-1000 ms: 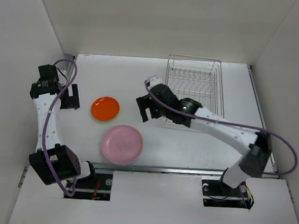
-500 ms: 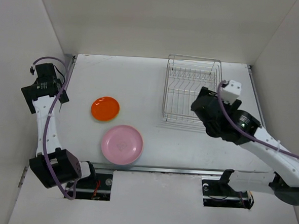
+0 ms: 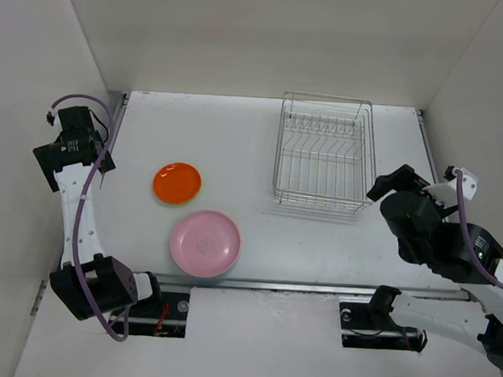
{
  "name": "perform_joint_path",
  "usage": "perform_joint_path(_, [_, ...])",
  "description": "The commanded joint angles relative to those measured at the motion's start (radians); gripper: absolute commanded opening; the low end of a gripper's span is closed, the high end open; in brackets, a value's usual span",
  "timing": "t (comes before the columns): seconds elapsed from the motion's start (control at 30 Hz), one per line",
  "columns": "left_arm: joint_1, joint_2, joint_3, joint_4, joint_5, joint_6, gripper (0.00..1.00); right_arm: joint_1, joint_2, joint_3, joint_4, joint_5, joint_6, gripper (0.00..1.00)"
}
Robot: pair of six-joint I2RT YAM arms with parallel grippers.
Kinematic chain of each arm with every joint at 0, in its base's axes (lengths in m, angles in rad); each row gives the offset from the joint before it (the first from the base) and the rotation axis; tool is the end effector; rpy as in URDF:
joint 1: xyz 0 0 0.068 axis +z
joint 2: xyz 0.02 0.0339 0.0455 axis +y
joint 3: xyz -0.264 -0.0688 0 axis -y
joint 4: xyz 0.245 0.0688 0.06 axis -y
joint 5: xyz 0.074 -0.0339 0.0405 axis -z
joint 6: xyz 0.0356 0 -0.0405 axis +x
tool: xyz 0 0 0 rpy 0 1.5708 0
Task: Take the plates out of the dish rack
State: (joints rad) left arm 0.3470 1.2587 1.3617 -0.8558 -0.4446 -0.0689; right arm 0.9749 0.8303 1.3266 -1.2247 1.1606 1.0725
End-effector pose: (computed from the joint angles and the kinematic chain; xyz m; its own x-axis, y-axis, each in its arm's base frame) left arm 0.2336 0.1008 0.3771 -0.6000 -0.2831 -0.7483 -0.6450 0.7245 0.2431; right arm 0.0801 0.0600 0.4191 -0.1311 0.4308 -0.8929 0.3540 0.8616 0.3637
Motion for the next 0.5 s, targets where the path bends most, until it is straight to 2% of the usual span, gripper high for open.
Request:
perform_joint_path(0.0, [0.003,-0.033,0.04,0.006,-0.008,-0.009,1.0,-0.004,-0.022,-0.02,0.034,0.027,0.018,1.0])
perform_joint_path(0.47, [0.003,-0.033,0.04,0.006,-0.006,-0.009,1.0,-0.004,-0.042,-0.04,0.062,0.017,0.009,1.0])
